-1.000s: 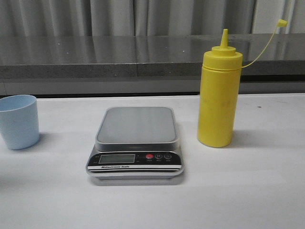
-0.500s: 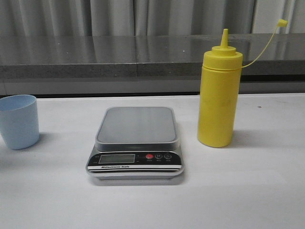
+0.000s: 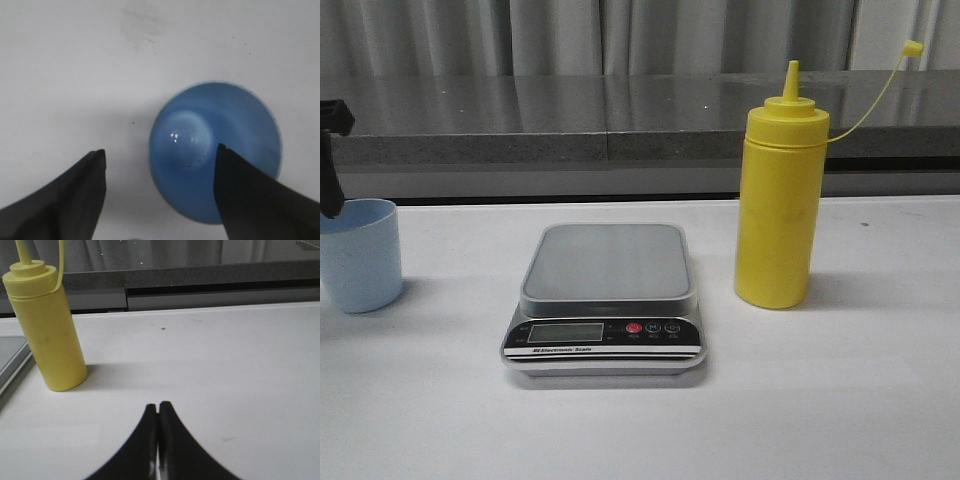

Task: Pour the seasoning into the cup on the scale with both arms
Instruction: 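Grasp the light blue cup with the left gripper, then lift the blue cup with the left gripper and carry it over the scale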

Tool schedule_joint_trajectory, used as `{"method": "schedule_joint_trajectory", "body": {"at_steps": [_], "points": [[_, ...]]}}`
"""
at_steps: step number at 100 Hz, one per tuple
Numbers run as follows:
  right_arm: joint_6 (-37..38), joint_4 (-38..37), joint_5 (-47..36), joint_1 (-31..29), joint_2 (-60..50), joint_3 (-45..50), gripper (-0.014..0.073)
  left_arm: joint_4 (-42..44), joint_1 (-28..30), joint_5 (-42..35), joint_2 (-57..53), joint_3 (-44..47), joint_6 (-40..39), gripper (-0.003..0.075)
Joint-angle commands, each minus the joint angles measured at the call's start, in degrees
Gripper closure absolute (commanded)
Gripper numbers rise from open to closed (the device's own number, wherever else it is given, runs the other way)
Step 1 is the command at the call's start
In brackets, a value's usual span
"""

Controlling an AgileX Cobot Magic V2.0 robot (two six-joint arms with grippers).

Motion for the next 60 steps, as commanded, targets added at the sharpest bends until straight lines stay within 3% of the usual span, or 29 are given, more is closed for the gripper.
{"method": "schedule_joint_trajectory", "body": {"at_steps": [1, 20, 42, 60], "points": [[-0.35, -0.25, -4.79, -0.33, -1.15, -0.92, 0.0662, -1.03, -0.92, -3.19, -0.42, -2.38, 0.00, 0.0286], [-0.35, -0.25, -4.79, -0.33, -1.15, -0.92, 0.0662, -1.03, -1.22, -2.99, 3.02, -3.29, 0.00, 0.0388], [-0.35, -0.25, -4.79, -0.33, -1.15, -0.92, 0.0662, -1.03, -1.22, -2.48, 3.14, -4.00, 0.00, 0.0740], [-0.35, -0.25, -4.79, -0.33, -1.15, -0.92, 0.0662, -1.03, -1.22, 3.50, 3.03, -7.98, 0.00, 0.0740]]}}
